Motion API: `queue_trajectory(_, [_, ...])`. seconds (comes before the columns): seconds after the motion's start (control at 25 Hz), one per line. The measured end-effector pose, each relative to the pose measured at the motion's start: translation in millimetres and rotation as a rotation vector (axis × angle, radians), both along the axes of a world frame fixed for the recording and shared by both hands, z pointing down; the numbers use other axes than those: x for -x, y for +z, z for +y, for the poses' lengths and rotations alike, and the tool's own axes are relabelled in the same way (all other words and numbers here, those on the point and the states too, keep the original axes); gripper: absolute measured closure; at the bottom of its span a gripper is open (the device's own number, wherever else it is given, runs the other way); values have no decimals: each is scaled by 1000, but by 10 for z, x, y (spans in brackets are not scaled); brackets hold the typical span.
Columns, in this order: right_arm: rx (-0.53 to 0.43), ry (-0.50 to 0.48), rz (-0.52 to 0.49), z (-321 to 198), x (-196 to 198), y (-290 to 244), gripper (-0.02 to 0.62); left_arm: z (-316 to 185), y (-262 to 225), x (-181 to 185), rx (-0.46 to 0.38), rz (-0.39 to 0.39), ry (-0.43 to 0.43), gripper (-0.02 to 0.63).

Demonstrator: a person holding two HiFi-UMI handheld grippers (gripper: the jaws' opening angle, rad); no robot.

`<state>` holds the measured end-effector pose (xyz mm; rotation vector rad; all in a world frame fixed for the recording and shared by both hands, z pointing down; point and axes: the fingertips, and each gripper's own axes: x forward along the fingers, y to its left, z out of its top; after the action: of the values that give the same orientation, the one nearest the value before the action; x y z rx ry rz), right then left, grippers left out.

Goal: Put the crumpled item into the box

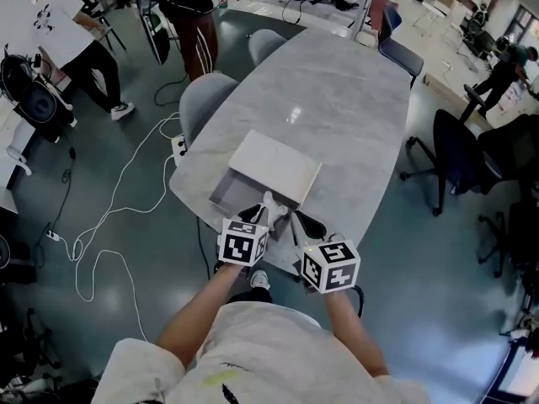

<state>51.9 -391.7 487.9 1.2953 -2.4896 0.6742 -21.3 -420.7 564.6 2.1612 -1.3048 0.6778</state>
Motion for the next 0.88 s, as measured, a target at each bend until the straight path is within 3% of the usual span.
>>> queue_trajectory(0.88, [-102,-111,-22,702,199,-433,591,883,-856,188,-193,78,-123,584])
